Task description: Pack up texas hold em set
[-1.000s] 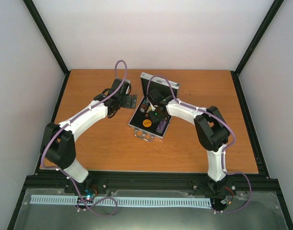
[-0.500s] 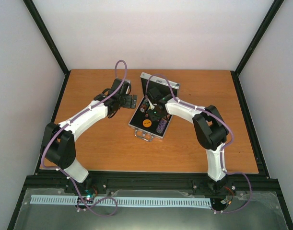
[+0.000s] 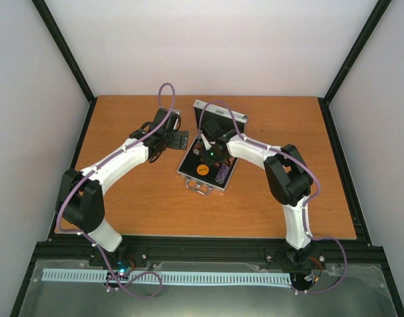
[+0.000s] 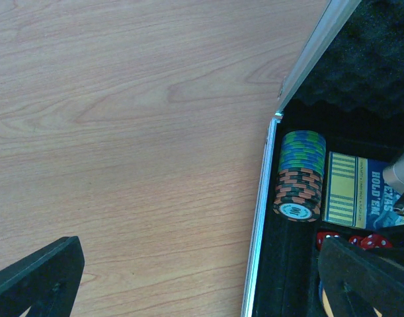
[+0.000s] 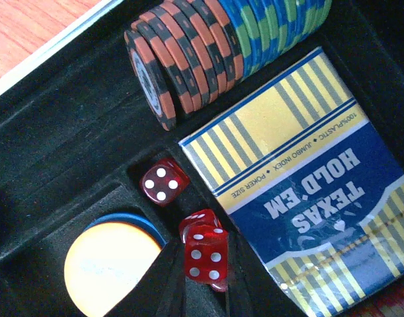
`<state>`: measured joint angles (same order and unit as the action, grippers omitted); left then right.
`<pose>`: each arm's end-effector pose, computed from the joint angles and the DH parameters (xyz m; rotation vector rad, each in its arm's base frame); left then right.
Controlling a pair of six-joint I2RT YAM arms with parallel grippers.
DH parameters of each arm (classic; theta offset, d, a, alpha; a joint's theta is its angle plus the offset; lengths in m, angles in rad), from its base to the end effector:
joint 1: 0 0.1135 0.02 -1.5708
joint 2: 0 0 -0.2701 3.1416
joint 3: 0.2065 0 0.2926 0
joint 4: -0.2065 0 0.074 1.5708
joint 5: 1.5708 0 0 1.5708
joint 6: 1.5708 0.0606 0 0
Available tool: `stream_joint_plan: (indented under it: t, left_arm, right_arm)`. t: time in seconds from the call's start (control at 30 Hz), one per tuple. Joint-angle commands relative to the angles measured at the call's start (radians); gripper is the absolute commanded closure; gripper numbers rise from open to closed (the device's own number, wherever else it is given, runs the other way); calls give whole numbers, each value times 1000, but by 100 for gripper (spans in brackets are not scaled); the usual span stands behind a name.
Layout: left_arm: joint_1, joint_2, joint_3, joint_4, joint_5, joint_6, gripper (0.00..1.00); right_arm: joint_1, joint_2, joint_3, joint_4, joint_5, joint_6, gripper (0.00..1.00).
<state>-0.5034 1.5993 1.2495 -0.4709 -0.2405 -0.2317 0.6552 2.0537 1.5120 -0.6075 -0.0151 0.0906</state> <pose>0.3642 -0.1841 0.2445 0.2084 2.3529 -0.0677 0.3775 0.2913 0.1337 -0.7689 2.6351 0.2333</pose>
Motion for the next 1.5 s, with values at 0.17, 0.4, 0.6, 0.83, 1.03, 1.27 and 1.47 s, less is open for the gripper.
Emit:
stream_joint_plan:
  t: [0.17,0.4,0.6,0.83,1.03,1.27,1.47]
  left_arm:
    - [-3,-8,10,14,-12,0,0]
    - [-4,-9,10,10,-13,1,0]
    - [-3,-14,10,11,-13,1,0]
    - [-3,-17,8,11,-12,1,0]
    - [-3,-19,7,9,-13,0,0]
    - [-4,-26,7,7,-18,2,0]
    - [-4,-27,8,8,-17,1,0]
  right_arm:
    - [-5,52,15,8,-49,-14,88]
    - [-5,47,27,20,-68,-14,89]
    - [-5,71,40,21,-68,-14,89]
    - [-5,104,39,31,-59,-12,88]
    - [-4,76,11,26,-20,-8,86]
    - [-5,62,-39,28,-14,-11,86]
    - [-5,42,-69,35,11,-12,87]
